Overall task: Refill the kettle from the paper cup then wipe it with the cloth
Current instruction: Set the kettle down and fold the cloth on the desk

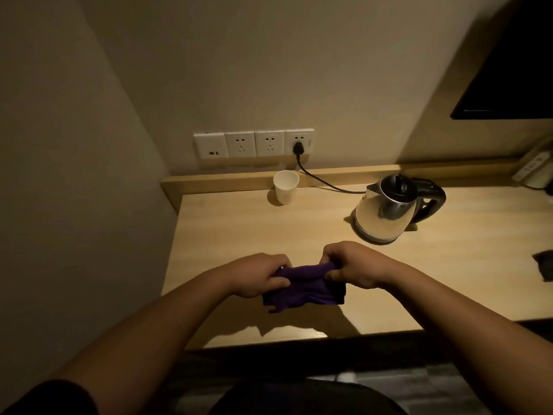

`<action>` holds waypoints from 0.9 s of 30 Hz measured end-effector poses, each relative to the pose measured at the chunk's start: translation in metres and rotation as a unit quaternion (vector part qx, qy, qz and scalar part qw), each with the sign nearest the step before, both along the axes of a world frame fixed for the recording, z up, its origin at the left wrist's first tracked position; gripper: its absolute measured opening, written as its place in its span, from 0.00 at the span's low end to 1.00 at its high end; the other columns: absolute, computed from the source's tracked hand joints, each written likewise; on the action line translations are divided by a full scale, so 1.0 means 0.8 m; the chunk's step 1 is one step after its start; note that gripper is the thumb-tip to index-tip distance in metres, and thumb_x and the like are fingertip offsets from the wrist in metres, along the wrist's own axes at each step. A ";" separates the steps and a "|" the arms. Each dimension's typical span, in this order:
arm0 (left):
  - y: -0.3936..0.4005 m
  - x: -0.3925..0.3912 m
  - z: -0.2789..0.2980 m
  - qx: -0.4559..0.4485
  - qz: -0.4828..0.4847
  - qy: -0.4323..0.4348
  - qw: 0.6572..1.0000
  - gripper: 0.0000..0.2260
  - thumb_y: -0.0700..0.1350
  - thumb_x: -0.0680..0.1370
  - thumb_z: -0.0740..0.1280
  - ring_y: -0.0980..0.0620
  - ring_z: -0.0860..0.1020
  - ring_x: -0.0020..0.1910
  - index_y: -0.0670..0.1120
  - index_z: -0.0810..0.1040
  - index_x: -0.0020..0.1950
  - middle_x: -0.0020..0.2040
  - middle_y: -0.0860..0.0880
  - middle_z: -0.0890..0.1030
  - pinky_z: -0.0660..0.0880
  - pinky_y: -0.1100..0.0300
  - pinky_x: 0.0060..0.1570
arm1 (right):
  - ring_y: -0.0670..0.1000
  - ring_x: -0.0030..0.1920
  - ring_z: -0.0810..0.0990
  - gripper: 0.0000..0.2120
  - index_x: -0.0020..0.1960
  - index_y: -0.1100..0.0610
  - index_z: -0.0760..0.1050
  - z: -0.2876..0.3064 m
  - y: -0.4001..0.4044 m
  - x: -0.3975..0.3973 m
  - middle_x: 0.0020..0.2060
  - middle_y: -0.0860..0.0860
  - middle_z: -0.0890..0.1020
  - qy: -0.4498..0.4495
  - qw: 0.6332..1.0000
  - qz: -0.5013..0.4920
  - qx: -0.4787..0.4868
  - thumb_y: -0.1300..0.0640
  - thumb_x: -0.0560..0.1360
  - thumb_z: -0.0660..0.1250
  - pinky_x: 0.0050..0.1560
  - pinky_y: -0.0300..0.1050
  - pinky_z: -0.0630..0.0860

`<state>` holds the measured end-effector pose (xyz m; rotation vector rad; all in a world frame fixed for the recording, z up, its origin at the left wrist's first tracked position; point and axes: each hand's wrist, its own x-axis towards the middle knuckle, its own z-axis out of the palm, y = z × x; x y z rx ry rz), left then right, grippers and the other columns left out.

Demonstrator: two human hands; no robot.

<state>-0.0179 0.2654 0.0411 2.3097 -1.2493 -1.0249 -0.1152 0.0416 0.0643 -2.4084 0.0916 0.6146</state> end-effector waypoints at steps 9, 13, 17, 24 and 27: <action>-0.043 0.025 -0.058 -0.041 -0.013 -0.193 0.980 0.07 0.47 0.78 0.63 0.51 0.76 0.45 0.51 0.75 0.55 0.46 0.51 0.79 0.71 0.56 0.41 | 0.52 0.45 0.77 0.07 0.49 0.52 0.73 -0.073 -0.025 0.013 0.46 0.51 0.79 -0.113 0.986 -0.039 -0.119 0.58 0.75 0.70 0.44 0.44 0.74; -0.054 0.019 -0.097 -0.023 -0.008 -0.343 0.939 0.12 0.42 0.72 0.70 0.50 0.74 0.46 0.51 0.75 0.53 0.47 0.51 0.77 0.71 0.57 0.42 | 0.53 0.46 0.75 0.10 0.54 0.56 0.73 -0.116 -0.028 0.021 0.49 0.55 0.77 -0.192 0.956 0.016 -0.221 0.61 0.74 0.69 0.44 0.44 0.72; -0.037 -0.012 -0.146 0.006 -0.050 -0.369 0.928 0.14 0.39 0.68 0.73 0.46 0.74 0.45 0.46 0.76 0.52 0.48 0.46 0.78 0.73 0.51 0.43 | 0.55 0.47 0.77 0.12 0.57 0.58 0.74 -0.158 -0.017 0.000 0.50 0.56 0.78 -0.176 0.939 0.141 -0.258 0.56 0.75 0.67 0.48 0.48 0.76; 0.024 -0.081 -0.202 0.054 -0.039 -0.291 0.954 0.25 0.54 0.74 0.66 0.44 0.74 0.64 0.45 0.72 0.69 0.68 0.44 0.75 0.72 0.49 0.61 | 0.59 0.70 0.72 0.28 0.70 0.59 0.72 -0.212 -0.018 -0.080 0.71 0.59 0.72 -0.064 0.962 0.161 -0.209 0.43 0.79 0.52 0.68 0.60 0.68; 0.029 -0.088 -0.204 0.104 -0.034 -0.273 0.956 0.30 0.60 0.78 0.55 0.46 0.64 0.74 0.46 0.63 0.76 0.76 0.45 0.65 0.58 0.45 0.70 | 0.58 0.78 0.56 0.36 0.78 0.60 0.57 -0.213 -0.022 -0.083 0.78 0.58 0.55 -0.040 0.947 0.208 -0.241 0.37 0.79 0.45 0.75 0.61 0.50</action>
